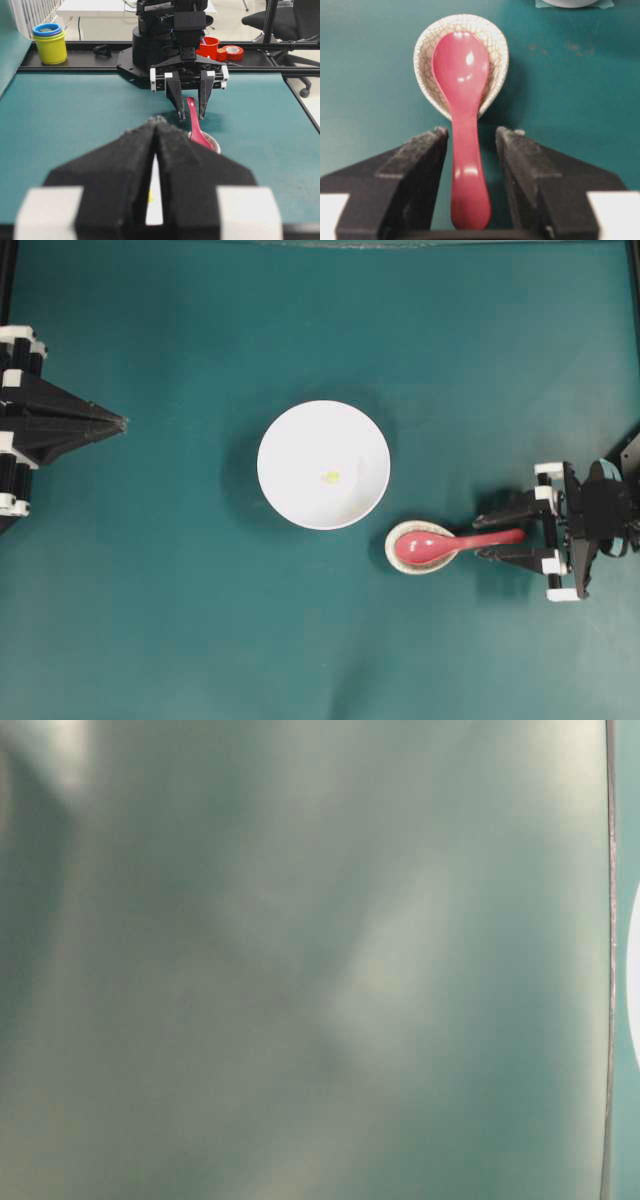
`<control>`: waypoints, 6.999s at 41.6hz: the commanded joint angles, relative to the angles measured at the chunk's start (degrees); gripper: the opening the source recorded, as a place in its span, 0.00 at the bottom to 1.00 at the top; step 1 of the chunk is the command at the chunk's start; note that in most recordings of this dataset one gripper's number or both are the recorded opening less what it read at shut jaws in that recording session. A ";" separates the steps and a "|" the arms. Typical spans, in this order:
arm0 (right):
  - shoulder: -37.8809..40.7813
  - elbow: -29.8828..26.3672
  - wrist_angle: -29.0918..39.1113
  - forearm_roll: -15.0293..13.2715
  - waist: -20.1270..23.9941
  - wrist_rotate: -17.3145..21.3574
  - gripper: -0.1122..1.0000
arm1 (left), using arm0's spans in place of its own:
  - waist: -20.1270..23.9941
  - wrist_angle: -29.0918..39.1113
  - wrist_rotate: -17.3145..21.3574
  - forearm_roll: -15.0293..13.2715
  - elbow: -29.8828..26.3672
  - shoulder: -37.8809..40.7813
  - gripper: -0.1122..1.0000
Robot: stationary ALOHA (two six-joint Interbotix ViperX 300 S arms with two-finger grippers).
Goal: Scoop the yellow hexagonal prism block from the bowl with a spoon using the right arm.
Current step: 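Lift the spoon and carry it over the white bowl, then lower the spoon into the bowl and push it under the yellow block, then tilt the spoon up along the bowl wall, keeping the block on it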
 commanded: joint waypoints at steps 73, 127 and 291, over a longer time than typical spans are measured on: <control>-35.24 -29.44 81.56 -4.22 -35.33 -16.44 0.29 | 0.00 3.96 0.70 0.44 -1.32 -0.79 0.10; -9.76 -63.81 126.30 -19.25 -42.89 -10.02 0.29 | 0.00 3.87 0.09 0.44 -1.14 0.26 0.10; -10.99 -63.37 103.36 -18.98 -40.25 -10.55 0.29 | 0.00 3.34 0.62 0.44 -1.23 0.00 0.10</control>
